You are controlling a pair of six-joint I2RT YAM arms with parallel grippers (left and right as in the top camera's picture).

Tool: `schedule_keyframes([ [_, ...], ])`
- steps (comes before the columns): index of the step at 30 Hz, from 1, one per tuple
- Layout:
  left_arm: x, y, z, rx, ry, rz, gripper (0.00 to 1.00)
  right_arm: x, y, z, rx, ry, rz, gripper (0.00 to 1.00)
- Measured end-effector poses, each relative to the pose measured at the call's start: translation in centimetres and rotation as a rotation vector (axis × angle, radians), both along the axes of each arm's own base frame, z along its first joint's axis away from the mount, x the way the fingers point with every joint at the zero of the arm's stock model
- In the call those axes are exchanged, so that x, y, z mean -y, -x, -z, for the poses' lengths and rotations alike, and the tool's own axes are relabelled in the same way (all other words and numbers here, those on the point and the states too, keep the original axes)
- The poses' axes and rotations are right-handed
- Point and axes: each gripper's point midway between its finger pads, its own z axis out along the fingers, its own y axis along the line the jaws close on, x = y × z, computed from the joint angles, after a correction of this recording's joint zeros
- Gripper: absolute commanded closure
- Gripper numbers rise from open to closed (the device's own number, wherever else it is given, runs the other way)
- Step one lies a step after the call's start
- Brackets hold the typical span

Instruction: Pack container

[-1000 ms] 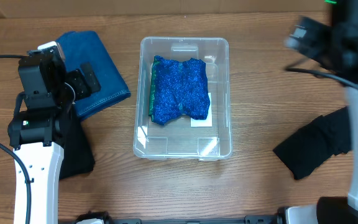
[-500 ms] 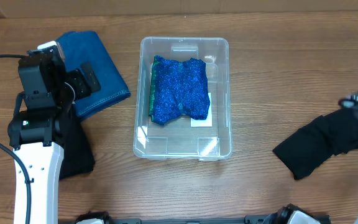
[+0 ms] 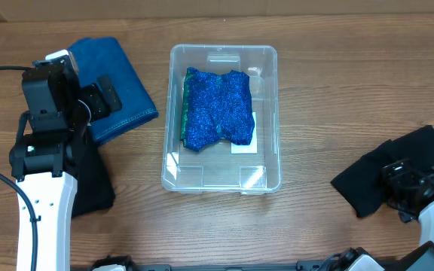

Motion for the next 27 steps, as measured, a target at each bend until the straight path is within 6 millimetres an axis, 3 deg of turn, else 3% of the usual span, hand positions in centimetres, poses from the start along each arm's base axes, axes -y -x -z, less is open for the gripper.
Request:
schedule_keyframes([
  [5,0.0,0.0,0.1,-0.003,0.000,0.000,0.00,-0.7,0.0,1.7,0.044,0.023,-0.041,0.00],
  [7,0.0,0.1,0.1,-0.003,0.000,0.000,0.00,-0.6,-0.3,1.7,0.068,0.044,-0.054,0.07],
  [10,0.0,0.1,0.1,-0.003,0.000,0.000,0.00,-0.9,-0.8,1.6,0.100,0.043,-0.088,0.31],
  [12,0.0,0.0,0.1,-0.003,0.000,0.000,0.00,-1.5,-1.2,1.9,0.124,0.016,-0.122,0.58],
  [13,0.0,0.0,0.1,-0.003,0.000,0.000,0.00,-1.8,-1.4,2.2,0.130,-0.001,-0.132,0.64],
  [14,0.0,0.1,0.1,-0.004,0.000,0.000,0.00,-2.0,-1.4,2.4,0.130,-0.012,-0.141,0.77],
  [17,0.0,0.1,0.1,-0.004,0.000,0.000,0.00,-2.4,-1.4,2.7,0.128,-0.035,-0.150,0.96],
  [24,0.0,0.1,0.1,-0.003,0.000,0.000,0.00,-3.9,-2.2,2.0,0.181,-0.111,-0.177,0.96],
  [27,0.0,0.1,0.1,-0.003,0.000,0.000,0.00,-5.9,-4.0,0.0,0.186,-0.164,-0.267,0.96],
])
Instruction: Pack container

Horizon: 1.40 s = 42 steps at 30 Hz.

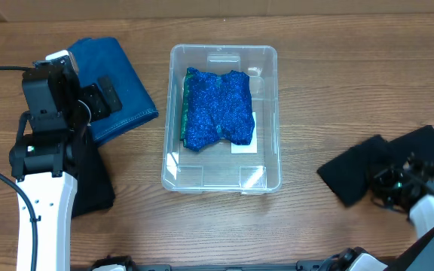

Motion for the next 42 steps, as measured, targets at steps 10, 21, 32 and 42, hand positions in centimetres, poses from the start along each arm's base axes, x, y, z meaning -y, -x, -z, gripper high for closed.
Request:
schedule_keyframes([
  [10,0.0,0.0,0.0,-0.002,0.000,0.000,0.00,-11.5,-13.1,-25.2,0.430,0.239,-0.522,0.96],
  [21,0.0,0.0,0.0,-0.001,0.000,0.000,0.00,-29.4,-13.1,-20.8,0.369,0.361,-1.080,0.96],
  [32,0.0,0.2,0.2,-0.012,0.002,0.000,0.00,-30.4,-17.4,-10.9,0.183,0.434,-1.076,0.00],
  [42,0.0,0.2,0.3,-0.014,0.002,0.000,0.00,-28.8,-20.5,-16.7,0.238,0.651,-0.948,0.06],
])
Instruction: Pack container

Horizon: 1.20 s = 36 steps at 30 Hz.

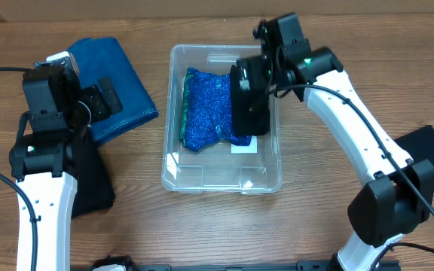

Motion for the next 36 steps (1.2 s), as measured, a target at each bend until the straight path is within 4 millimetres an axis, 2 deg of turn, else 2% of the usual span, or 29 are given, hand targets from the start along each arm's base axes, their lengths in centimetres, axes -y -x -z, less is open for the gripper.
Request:
schedule_keyframes([
  [2,0.0,0.0,0.0,0.000,0.000,0.000,0.00,-1.0,-0.1,-1.7,0.043,0.005,-0.035,0.19],
  [3,0.0,0.0,0.0,0.000,0.000,0.000,0.00,-1.4,0.0,-2.0,0.049,0.013,-0.051,0.00],
  [4,0.0,0.0,0.0,0.000,0.000,0.000,0.00,-1.8,1.0,-1.6,0.020,0.032,-0.057,0.00],
  [5,0.0,0.0,0.0,0.000,0.000,0.000,0.00,-1.3,1.3,-1.2,-0.009,0.036,-0.018,0.00],
  [8,0.0,0.0,0.0,-0.002,0.000,0.000,0.00,1.9,1.7,-0.2,-0.076,0.060,0.122,0.00],
  [9,0.0,0.0,0.1,-0.003,0.000,0.000,0.00,3.4,1.6,0.0,-0.095,0.063,0.177,0.00],
  [10,0.0,0.1,0.1,-0.004,0.000,0.000,0.00,6.0,1.4,0.1,-0.115,0.066,0.264,0.00],
  [11,0.0,0.1,0.1,-0.005,0.001,0.000,0.00,7.8,1.3,-0.1,-0.122,0.061,0.317,0.00],
  [15,-0.6,1.8,1.8,-0.097,0.025,-0.035,0.00,17.0,2.3,-3.2,-0.111,0.022,0.552,0.00],
  [16,-1.3,2.6,2.5,-0.134,0.046,-0.071,0.00,19.8,3.4,-4.4,-0.106,0.009,0.619,0.00],
  [18,-4.3,5.0,3.8,-0.208,0.110,-0.212,0.00,24.8,5.9,-6.2,-0.101,-0.008,0.748,0.00],
  [20,-7.8,8.1,5.0,-0.275,0.180,-0.371,0.00,27.2,7.8,-6.3,-0.137,-0.009,0.817,0.00],
  [22,-11.0,10.8,5.6,-0.300,0.239,-0.515,0.00,28.5,8.6,-5.9,-0.164,-0.012,0.855,0.00],
  [24,-13.1,12.5,5.7,-0.292,0.277,-0.600,0.00,29.3,8.9,-5.8,-0.173,-0.017,0.876,0.00],
  [27,-15.6,13.9,6.2,-0.267,0.309,-0.663,0.00,29.8,9.1,-5.7,-0.179,-0.020,0.891,0.00],
  [30,-16.3,13.9,9.5,-0.325,0.349,-0.613,0.06,29.7,9.1,-5.7,-0.180,-0.026,0.886,0.00],
  [33,-16.0,13.6,15.3,-0.472,0.433,-0.514,0.09,29.7,9.1,-5.7,-0.182,-0.025,0.886,0.00],
  [36,-16.0,12.7,18.2,-0.523,0.452,-0.419,0.09,29.7,9.1,-5.7,-0.182,-0.026,0.886,0.00],
])
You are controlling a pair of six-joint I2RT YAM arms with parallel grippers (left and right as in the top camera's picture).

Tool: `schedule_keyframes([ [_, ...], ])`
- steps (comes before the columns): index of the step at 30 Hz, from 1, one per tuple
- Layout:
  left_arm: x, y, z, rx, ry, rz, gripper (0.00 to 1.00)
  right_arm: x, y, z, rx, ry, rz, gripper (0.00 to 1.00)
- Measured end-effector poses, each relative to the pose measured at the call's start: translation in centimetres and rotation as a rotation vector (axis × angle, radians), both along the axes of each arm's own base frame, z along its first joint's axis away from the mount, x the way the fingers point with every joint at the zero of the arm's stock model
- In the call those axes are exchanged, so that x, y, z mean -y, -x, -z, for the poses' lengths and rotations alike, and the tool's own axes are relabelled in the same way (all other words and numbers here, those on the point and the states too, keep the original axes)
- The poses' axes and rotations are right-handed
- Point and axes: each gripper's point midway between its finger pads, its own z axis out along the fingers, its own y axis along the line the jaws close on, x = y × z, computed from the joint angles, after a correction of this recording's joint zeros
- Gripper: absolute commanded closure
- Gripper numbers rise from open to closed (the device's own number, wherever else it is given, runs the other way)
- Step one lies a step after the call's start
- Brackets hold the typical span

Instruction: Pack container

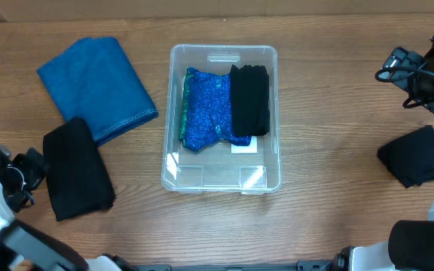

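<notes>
A clear plastic container (224,51) stands mid-table. A glittery blue cloth (208,109) lies in it over something green, and a folded black cloth (249,100) lies along its right side, partly on the blue one. My right gripper (395,65) hangs open and empty at the far right, well away from the container. At the left edge, my left gripper (22,179) is open just left of another black cloth (76,167) on the table.
A blue towel (96,86) lies at the back left, touching the black cloth below it. A third black cloth (417,154) lies at the right edge. A white card (246,145) shows on the container floor.
The black cloth that my right gripper held over the container now lies inside it, and that gripper has let go and is at the far right. My left arm has moved from beside the blue towel to the left edge.
My right gripper was first at the black cloths by the right front edge. Then one black cloth lay shifted to the left there. Then it hung over the container's right side in that gripper. Now it rests inside, and one black cloth is left on the right.
</notes>
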Motion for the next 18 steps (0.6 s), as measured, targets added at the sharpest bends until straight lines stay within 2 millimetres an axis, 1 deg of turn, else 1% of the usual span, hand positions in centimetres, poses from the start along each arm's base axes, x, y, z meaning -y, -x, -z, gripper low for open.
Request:
schedule_keyframes([
  [2,0.5,-0.5,1.9,-0.004,0.051,0.080,0.12,0.0,0.0,0.0,0.000,0.000,0.000,0.00],
  [5,1.2,-1.0,3.8,0.004,0.102,0.182,0.12,0.0,0.0,0.0,-0.001,0.000,0.000,0.00],
  [7,1.3,-1.3,4.6,0.013,0.115,0.210,0.12,0.0,0.0,0.0,-0.002,0.000,0.000,0.00],
  [11,1.9,-1.2,6.5,-0.006,0.173,0.231,0.12,0.0,0.1,0.0,-0.002,0.000,0.000,0.00],
  [13,2.0,-1.2,6.9,-0.007,0.190,0.231,0.12,0.0,0.0,0.0,-0.002,0.000,-0.001,0.00],
  [14,2.0,-1.2,6.9,-0.006,0.189,0.231,0.14,0.0,0.1,0.0,-0.003,0.000,0.000,0.00],
  [15,2.0,-1.2,6.9,-0.005,0.188,0.231,0.20,0.0,0.1,0.0,-0.004,-0.001,0.000,0.00],
  [16,2.0,-1.3,6.9,-0.001,0.186,0.234,0.32,0.0,0.1,0.1,-0.007,-0.001,-0.001,0.00],
  [18,2.0,-1.4,6.9,0.005,0.186,0.243,0.71,-0.1,0.2,0.1,-0.008,-0.002,-0.001,0.00],
])
